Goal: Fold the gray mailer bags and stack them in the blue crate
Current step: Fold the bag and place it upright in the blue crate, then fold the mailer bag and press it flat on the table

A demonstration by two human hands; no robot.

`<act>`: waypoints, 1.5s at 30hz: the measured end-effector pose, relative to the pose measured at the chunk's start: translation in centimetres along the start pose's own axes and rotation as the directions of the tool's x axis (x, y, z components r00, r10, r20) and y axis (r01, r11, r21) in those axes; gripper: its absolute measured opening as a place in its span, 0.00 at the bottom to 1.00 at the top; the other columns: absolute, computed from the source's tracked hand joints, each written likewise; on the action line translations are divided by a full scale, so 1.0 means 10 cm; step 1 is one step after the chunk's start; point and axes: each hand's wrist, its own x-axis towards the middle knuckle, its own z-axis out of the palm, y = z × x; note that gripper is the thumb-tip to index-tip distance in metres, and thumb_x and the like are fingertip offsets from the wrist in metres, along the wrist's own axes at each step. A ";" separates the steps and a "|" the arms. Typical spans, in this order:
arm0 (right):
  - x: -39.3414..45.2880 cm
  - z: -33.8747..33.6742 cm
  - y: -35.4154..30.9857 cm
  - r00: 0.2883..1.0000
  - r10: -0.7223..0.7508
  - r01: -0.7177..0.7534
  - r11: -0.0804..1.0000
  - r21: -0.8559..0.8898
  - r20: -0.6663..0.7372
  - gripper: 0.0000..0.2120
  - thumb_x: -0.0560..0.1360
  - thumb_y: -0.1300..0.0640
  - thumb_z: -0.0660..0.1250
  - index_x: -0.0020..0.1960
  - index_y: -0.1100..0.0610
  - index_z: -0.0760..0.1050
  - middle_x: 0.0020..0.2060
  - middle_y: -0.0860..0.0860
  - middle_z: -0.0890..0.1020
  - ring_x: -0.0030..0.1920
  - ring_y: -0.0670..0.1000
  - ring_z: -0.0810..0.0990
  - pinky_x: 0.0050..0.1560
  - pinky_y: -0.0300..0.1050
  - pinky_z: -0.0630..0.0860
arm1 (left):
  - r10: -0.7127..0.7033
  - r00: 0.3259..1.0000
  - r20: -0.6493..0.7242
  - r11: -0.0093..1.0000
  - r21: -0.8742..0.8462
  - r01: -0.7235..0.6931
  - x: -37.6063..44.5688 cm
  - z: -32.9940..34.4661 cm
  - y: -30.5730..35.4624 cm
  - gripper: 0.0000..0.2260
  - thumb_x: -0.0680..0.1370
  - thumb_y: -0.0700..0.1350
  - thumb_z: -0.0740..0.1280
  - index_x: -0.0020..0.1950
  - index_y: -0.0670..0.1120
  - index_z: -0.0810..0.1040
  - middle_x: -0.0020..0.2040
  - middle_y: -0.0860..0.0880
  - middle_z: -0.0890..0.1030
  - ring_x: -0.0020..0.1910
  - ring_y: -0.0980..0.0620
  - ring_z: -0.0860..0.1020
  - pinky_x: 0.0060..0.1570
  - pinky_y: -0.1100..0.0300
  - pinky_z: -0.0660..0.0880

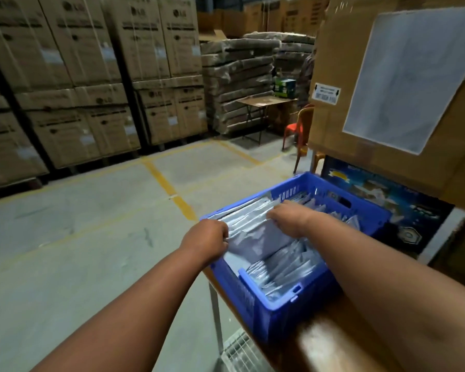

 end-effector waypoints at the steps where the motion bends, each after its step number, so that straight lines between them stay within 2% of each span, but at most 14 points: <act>1: 0.02 0.00 -0.01 1.000 -0.003 0.003 1.000 0.014 0.006 0.10 0.80 0.63 0.61 0.53 0.48 0.74 0.57 0.54 0.81 0.58 0.60 0.78 0.53 0.51 0.72 | 0.002 1.000 0.009 1.000 0.019 -0.002 0.01 0.01 0.00 0.07 0.73 0.45 0.68 0.38 0.52 0.71 0.48 0.48 0.83 0.51 0.43 0.81 0.40 0.57 0.69; 4: 0.05 -0.03 0.03 0.999 -0.010 0.009 1.000 0.028 0.041 0.10 0.80 0.63 0.62 0.53 0.50 0.76 0.56 0.54 0.81 0.57 0.60 0.79 0.53 0.50 0.73 | 0.035 0.999 0.025 0.990 0.138 -0.038 0.01 0.07 0.08 0.07 0.74 0.42 0.68 0.41 0.50 0.70 0.47 0.47 0.80 0.52 0.41 0.81 0.40 0.55 0.69; 7: 0.03 -0.04 0.08 0.998 0.023 -0.027 0.996 0.080 0.051 0.09 0.79 0.62 0.63 0.50 0.47 0.74 0.53 0.54 0.81 0.55 0.60 0.80 0.54 0.53 0.78 | 0.069 0.998 0.002 0.973 0.220 -0.068 0.01 0.13 0.13 0.05 0.74 0.41 0.68 0.45 0.51 0.73 0.51 0.47 0.81 0.54 0.41 0.81 0.41 0.55 0.69; 10: 0.00 -0.01 0.14 0.997 0.064 -0.068 0.993 0.098 0.035 0.09 0.82 0.59 0.62 0.58 0.51 0.77 0.56 0.54 0.79 0.58 0.59 0.77 0.57 0.56 0.77 | 0.065 0.997 -0.036 0.974 0.221 -0.056 0.07 0.15 0.16 0.04 0.75 0.42 0.68 0.47 0.49 0.77 0.51 0.48 0.81 0.54 0.41 0.81 0.42 0.54 0.71; 12: -0.03 0.00 0.18 0.994 0.108 -0.106 0.986 0.125 -0.007 0.12 0.83 0.60 0.61 0.63 0.49 0.77 0.58 0.52 0.77 0.59 0.58 0.76 0.56 0.54 0.74 | 0.058 0.997 -0.060 0.977 0.210 -0.044 0.11 0.14 0.18 0.04 0.75 0.44 0.68 0.48 0.50 0.77 0.52 0.48 0.81 0.55 0.41 0.81 0.44 0.53 0.75; 14: -0.06 0.01 0.17 0.991 0.128 -0.122 0.980 0.158 -0.029 0.14 0.83 0.60 0.61 0.65 0.48 0.77 0.59 0.50 0.76 0.60 0.56 0.74 0.55 0.52 0.71 | 0.045 0.996 -0.082 0.976 0.218 -0.027 0.11 0.15 0.19 0.10 0.74 0.50 0.71 0.53 0.52 0.75 0.55 0.48 0.79 0.57 0.41 0.79 0.48 0.50 0.76; 17: -0.07 0.02 0.09 0.993 0.108 -0.098 0.976 0.195 -0.041 0.13 0.84 0.58 0.61 0.65 0.50 0.78 0.60 0.51 0.77 0.62 0.56 0.75 0.60 0.54 0.74 | 0.089 0.986 -0.145 0.957 0.286 -0.044 0.06 0.23 0.27 0.25 0.70 0.59 0.76 0.61 0.52 0.71 0.59 0.49 0.75 0.58 0.42 0.74 0.51 0.48 0.71; 20: -0.09 0.02 -0.04 0.993 0.094 -0.075 0.971 0.228 -0.073 0.14 0.84 0.57 0.62 0.66 0.50 0.79 0.61 0.51 0.77 0.63 0.56 0.75 0.63 0.55 0.75 | 0.153 0.974 -0.169 0.934 0.346 -0.087 -0.01 0.29 0.39 0.30 0.67 0.62 0.78 0.62 0.52 0.70 0.60 0.49 0.73 0.59 0.42 0.72 0.52 0.47 0.68; 27: -0.50 -0.05 -0.03 0.978 0.171 -0.119 0.929 0.350 -0.122 0.23 0.83 0.54 0.68 0.76 0.46 0.72 0.70 0.48 0.73 0.71 0.54 0.70 0.68 0.55 0.73 | 0.178 0.974 -0.143 0.937 0.327 -0.123 -0.02 0.13 0.68 0.23 0.73 0.64 0.73 0.62 0.54 0.73 0.62 0.50 0.74 0.63 0.42 0.73 0.54 0.46 0.70; 31: -1.08 -0.10 0.11 0.971 0.204 -0.150 0.924 0.351 -0.122 0.20 0.83 0.51 0.67 0.75 0.45 0.74 0.70 0.48 0.74 0.72 0.54 0.72 0.69 0.55 0.74 | 0.297 0.944 -0.142 0.914 0.330 -0.238 -0.06 0.08 1.21 0.22 0.76 0.64 0.68 0.63 0.53 0.74 0.61 0.49 0.76 0.62 0.41 0.74 0.56 0.45 0.70; 34: -1.68 -0.05 0.20 0.965 0.236 -0.183 0.920 0.345 -0.118 0.18 0.83 0.47 0.67 0.73 0.42 0.75 0.70 0.46 0.75 0.71 0.53 0.72 0.70 0.57 0.73 | 0.408 0.908 -0.099 0.885 0.286 -0.367 -0.15 0.17 1.78 0.22 0.74 0.63 0.67 0.64 0.53 0.76 0.58 0.49 0.79 0.59 0.42 0.77 0.53 0.46 0.71; 39: -2.92 0.28 0.44 0.915 0.401 -0.371 0.878 0.301 -0.042 0.16 0.79 0.49 0.66 0.66 0.44 0.77 0.62 0.48 0.77 0.62 0.54 0.75 0.62 0.57 0.78 | 0.569 0.822 -0.034 0.800 0.253 -0.544 -0.40 0.41 2.89 0.19 0.70 0.59 0.68 0.55 0.50 0.79 0.49 0.47 0.80 0.48 0.40 0.81 0.46 0.46 0.75; 42: -3.77 0.55 0.56 0.857 0.515 -0.498 0.820 0.281 0.016 0.17 0.80 0.50 0.64 0.68 0.47 0.76 0.64 0.51 0.77 0.64 0.57 0.76 0.61 0.59 0.79 | 0.664 0.747 0.005 0.724 0.242 -0.646 -0.70 0.45 3.57 0.20 0.74 0.60 0.67 0.62 0.52 0.75 0.58 0.49 0.77 0.59 0.42 0.76 0.55 0.45 0.72; 45: -4.66 0.81 0.59 0.778 0.622 -0.612 0.720 0.326 0.086 0.20 0.81 0.45 0.67 0.72 0.47 0.75 0.67 0.52 0.76 0.66 0.57 0.75 0.64 0.59 0.78 | 0.739 0.673 0.039 0.654 0.204 -0.729 -1.00 0.57 4.19 0.20 0.78 0.60 0.68 0.67 0.55 0.73 0.65 0.50 0.76 0.66 0.44 0.74 0.63 0.43 0.72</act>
